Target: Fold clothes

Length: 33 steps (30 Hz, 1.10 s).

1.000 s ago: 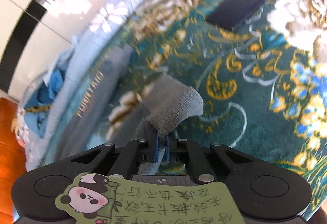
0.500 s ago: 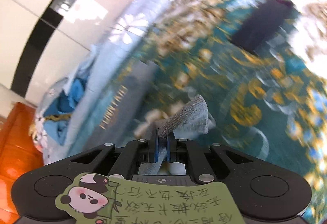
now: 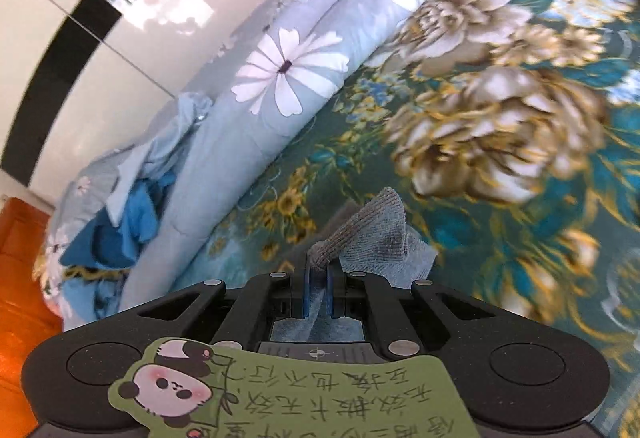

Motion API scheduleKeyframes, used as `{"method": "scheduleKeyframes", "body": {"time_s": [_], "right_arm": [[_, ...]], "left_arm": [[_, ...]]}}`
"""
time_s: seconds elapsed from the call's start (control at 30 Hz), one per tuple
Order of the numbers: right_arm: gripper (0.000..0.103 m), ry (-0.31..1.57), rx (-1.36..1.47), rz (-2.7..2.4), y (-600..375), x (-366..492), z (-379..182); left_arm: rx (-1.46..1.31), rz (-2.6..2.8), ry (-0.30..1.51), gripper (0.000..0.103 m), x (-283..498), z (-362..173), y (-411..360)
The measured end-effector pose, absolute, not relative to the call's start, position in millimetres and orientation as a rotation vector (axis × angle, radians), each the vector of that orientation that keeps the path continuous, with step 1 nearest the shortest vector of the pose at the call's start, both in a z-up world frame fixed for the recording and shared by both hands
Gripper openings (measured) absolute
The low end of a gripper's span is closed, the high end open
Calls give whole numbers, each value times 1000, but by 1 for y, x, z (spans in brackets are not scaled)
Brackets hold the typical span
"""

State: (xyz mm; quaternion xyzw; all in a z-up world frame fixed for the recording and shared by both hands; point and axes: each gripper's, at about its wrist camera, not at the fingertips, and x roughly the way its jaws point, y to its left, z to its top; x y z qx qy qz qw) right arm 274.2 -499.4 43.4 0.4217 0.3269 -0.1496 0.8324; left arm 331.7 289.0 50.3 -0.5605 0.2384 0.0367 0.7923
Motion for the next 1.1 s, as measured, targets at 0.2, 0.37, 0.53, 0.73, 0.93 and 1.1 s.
{"method": "scheduleKeyframes", "body": {"time_s": [0.2,0.37,0.53,0.73,0.93,1.1], "right_arm": [[6,767,859,-330,-502,342,16],[7,845,781,-316,-497,373,-11],[13,868,705,-265,-492,378,-12],[59,800,660,-147,-485,352,26],[80,715,718,-164,-491,277,19],[80,727,961,-222,-500,265,-28]], "left_arm": [[-1176,162,547,1,380,26,287],[-1100,199,593,3,408,1,282],[-1055,159,625,40,409,-3,275],[-948,-6,644,71,357,23,253],[-885,196,574,82,264,11,261],[-982,202,594,82,261,-15,264]]}}
